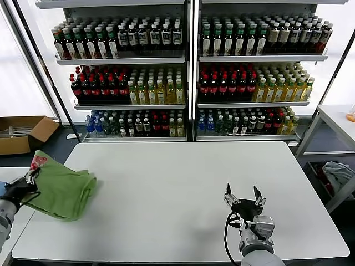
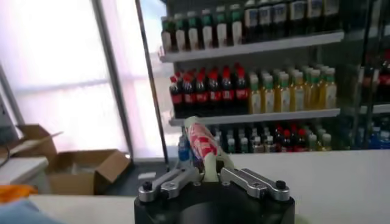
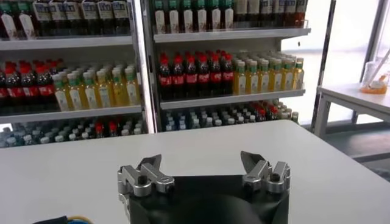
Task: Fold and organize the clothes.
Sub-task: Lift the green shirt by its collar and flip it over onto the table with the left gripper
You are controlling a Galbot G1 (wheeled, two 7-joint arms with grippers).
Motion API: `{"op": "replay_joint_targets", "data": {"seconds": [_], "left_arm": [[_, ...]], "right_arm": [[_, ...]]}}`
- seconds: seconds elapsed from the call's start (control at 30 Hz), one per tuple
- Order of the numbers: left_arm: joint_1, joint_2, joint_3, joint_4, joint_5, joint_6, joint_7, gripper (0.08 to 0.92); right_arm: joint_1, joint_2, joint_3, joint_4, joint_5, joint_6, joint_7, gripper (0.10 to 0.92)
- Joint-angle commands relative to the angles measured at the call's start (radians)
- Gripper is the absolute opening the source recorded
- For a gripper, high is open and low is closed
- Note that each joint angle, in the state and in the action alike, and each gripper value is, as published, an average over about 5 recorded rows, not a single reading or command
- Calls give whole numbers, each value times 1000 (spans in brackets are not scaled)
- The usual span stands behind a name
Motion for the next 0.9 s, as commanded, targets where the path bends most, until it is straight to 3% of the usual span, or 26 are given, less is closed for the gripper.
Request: {"op": "replay_joint_targets", "data": {"seconds": [0.03,0.23,0.47,0.7,0.8,0.9], "left_arm": [[18,7,74,-153,24,19,14,110],[31,-152,315,-248,27,43,-26,110],[-44,-344,659,-441,67,86,-100,110],[-126,-456,823,-229,258,61,-74,110],[-136,-459,819,-167,274,56,-72,110],[-123,-434,796,-181,259,52,-74,110]], "right_arm": [[-9,-6,9,3,3,4,-1,823],[-45,-1,19,0,-3,19,-1,823],[-92,21,19,8,-34,29,-1,823],[-138,23,31,36,-59,38,-7,823],[-134,17,45,36,-47,35,-9,823],[-126,22,39,27,-49,35,-8,823]]}}
